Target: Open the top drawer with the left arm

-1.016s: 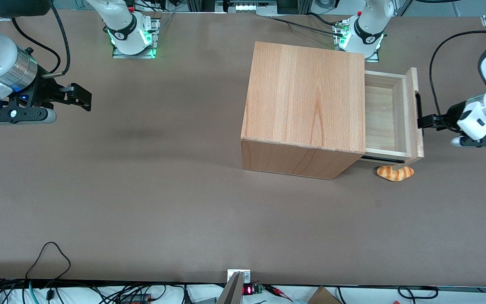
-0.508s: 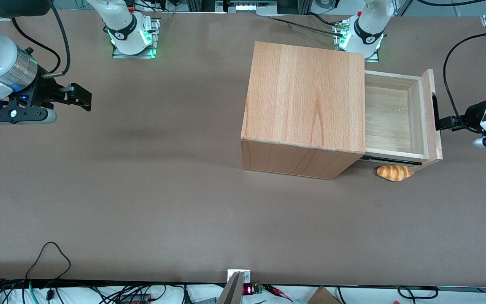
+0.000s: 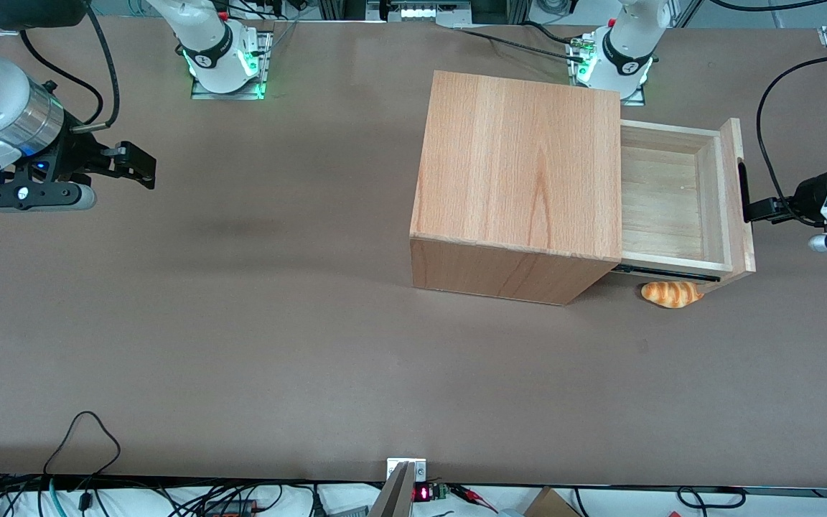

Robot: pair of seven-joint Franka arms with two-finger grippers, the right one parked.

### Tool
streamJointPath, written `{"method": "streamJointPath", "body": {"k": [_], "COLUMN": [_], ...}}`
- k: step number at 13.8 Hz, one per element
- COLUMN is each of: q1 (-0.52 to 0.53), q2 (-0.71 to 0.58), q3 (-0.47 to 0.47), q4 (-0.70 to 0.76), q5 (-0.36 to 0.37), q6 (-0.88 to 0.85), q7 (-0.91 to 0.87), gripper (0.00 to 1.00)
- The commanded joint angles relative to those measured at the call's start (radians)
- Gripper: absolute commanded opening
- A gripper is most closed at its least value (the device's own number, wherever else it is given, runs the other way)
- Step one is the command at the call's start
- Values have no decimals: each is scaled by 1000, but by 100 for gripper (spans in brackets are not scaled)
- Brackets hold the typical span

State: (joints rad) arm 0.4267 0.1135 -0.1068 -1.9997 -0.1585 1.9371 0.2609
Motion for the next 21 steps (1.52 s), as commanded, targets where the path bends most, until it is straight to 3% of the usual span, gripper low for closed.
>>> {"method": "streamJointPath", "body": {"k": [1, 18, 21], "q1": [14, 12, 12], "q2": [20, 11, 6], "q3": [-4, -27, -106], "q4": [74, 412, 455], "q5": [19, 24, 98], "q6": [-75, -380, -383], "q7": [30, 27, -9], "gripper": [100, 100, 100]}}
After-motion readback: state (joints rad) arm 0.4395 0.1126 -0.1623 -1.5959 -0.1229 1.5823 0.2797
